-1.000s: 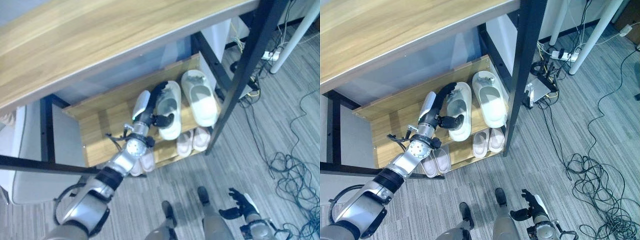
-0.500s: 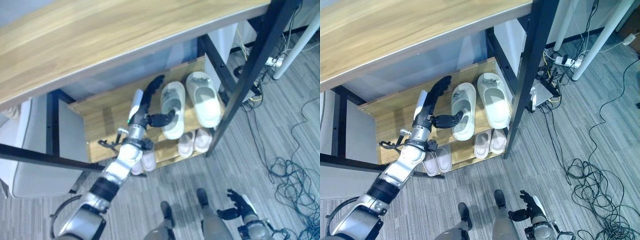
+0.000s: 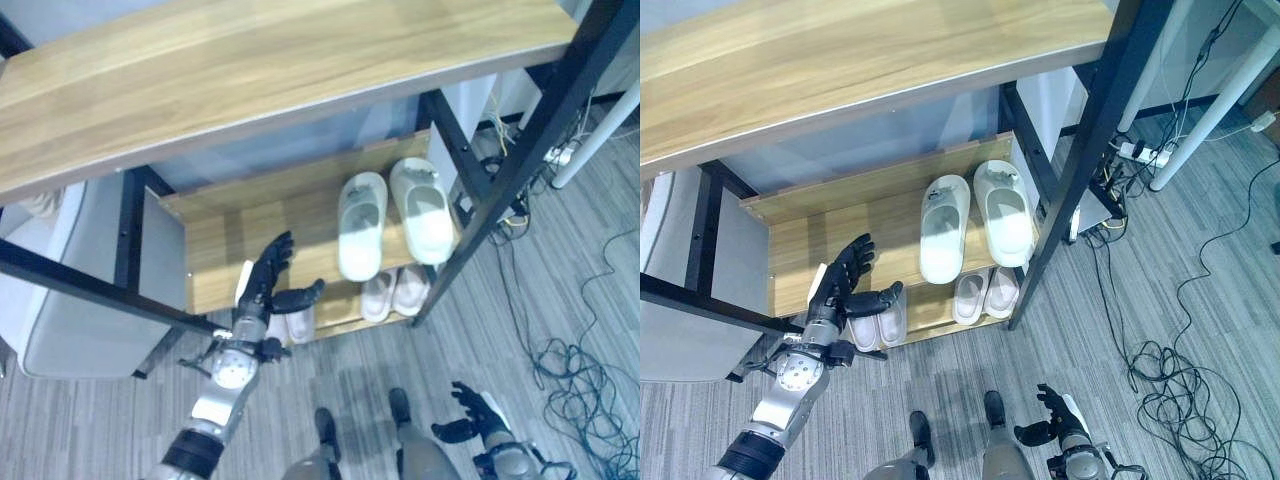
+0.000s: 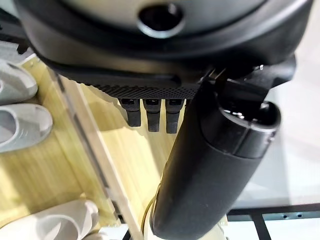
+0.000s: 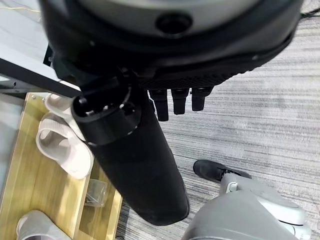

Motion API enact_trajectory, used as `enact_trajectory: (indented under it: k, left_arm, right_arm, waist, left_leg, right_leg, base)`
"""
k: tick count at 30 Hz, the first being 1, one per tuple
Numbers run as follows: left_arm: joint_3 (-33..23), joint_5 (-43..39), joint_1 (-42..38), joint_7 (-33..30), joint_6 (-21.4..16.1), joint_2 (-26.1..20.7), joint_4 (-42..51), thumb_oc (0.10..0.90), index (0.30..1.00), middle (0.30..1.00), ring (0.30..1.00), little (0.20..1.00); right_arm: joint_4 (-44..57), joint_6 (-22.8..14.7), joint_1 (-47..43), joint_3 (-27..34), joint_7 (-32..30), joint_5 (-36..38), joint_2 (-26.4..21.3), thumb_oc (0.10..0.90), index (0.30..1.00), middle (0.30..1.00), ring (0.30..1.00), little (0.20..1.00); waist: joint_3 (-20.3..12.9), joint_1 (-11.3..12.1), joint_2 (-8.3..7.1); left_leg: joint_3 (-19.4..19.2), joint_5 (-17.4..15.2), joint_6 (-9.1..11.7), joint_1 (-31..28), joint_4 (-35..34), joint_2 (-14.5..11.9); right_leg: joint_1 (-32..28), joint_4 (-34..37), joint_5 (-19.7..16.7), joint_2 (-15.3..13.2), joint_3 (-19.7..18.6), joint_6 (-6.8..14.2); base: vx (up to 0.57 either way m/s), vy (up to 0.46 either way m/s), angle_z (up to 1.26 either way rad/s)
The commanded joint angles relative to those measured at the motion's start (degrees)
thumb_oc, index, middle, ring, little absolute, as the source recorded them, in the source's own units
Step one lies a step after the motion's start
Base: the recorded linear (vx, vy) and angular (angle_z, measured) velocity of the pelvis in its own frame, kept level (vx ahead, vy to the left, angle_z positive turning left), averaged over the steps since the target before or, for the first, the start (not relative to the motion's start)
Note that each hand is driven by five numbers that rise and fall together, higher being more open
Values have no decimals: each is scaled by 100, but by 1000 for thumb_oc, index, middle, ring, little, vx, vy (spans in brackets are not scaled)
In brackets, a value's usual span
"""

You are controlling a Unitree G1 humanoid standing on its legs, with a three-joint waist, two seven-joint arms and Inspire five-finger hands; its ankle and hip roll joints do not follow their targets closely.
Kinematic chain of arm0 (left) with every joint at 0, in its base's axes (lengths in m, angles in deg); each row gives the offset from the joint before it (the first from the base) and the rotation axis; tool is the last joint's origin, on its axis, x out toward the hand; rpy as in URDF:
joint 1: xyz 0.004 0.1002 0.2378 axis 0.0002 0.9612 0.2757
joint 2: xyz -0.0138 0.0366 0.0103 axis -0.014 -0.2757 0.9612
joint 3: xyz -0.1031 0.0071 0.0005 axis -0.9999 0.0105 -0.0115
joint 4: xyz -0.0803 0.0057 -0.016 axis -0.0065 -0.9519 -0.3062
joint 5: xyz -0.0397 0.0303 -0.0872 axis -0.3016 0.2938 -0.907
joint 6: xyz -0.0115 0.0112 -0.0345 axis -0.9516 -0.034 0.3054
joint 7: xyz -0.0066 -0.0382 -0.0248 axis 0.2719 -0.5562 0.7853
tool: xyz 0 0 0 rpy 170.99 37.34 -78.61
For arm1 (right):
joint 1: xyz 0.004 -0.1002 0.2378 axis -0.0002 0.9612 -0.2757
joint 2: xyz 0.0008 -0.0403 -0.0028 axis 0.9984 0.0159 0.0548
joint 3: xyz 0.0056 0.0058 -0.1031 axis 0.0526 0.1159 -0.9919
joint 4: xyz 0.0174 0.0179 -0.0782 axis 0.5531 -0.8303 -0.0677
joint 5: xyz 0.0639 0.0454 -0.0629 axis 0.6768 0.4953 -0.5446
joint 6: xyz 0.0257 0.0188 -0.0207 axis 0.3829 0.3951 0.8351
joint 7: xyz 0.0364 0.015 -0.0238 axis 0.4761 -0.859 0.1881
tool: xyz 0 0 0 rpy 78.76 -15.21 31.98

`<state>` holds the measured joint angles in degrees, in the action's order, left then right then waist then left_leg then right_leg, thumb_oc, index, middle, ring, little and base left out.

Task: Arrange the slippers neatly on the shoe rack.

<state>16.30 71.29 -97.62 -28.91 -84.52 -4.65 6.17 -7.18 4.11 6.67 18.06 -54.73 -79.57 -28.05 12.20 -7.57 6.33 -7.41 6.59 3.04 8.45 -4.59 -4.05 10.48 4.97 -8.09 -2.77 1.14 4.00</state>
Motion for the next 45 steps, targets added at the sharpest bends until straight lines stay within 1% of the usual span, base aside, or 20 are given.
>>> enact_trajectory:
  k: [1,10,20,24,29,36,45]
  left_arm:
    - [-23,-122,-455,87,-415,153,362,800,900,900,900,900]
    - [322,-5,-439,246,-325,262,270,800,900,900,900,900]
    - [607,22,-793,214,-274,407,112,800,900,900,900,900]
    - [725,38,-1000,200,-271,443,44,800,900,900,900,900]
    - [865,53,-1293,134,-285,513,-121,800,900,900,900,900]
    - [1025,42,-1630,31,-290,631,-323,800,900,900,900,900]
    - [1112,89,-1769,1,-319,647,-410,800,900,900,900,900]
  right_arm:
    - [102,-138,216,25,-33,-39,-21,800,900,900,900,900]
    - [95,-119,251,-12,-69,-59,-2,800,900,900,900,900]
    - [151,-92,368,52,-116,-4,-51,800,900,900,900,900]
    - [182,-91,418,78,-114,19,-89,800,900,900,900,900]
    - [244,-100,457,59,-101,37,-140,800,900,900,900,900]
    - [163,-106,468,37,-140,78,-144,800,900,900,900,900]
    - [56,-151,477,33,-184,126,-105,800,900,900,900,900]
  waist:
    - [-521,124,-172]
    - [-496,106,-214]
    - [-439,26,-261]
    - [-418,-22,-241]
    - [-398,-106,-162]
    - [-379,-192,-91]
    - [-412,-220,-85]
  left_leg:
    - [41,-289,277,-86,-41,6]
    - [23,-265,281,-38,-41,-27]
    - [-52,-261,301,-42,-41,-77]
    - [-91,-261,308,-48,-41,-82]
    - [-155,-270,317,-56,-41,-86]
    - [-196,-285,325,-49,-41,-70]
    - [-196,-330,321,-101,-41,-60]
  right_leg:
    - [38,3,503,-32,314,271]
    - [103,3,497,-10,320,268]
    - [149,3,497,-3,289,280]
    - [178,-6,495,-5,268,282]
    - [219,-12,501,-5,209,283]
    - [263,-16,495,-19,189,291]
    - [222,-13,506,-9,196,283]
  base:
    - [0,0,0]
    - [0,0,0]
    - [3,-3,-2]
    - [5,-2,-4]
    - [12,9,-8]
    - [4,3,-3]
    - [0,0,0]
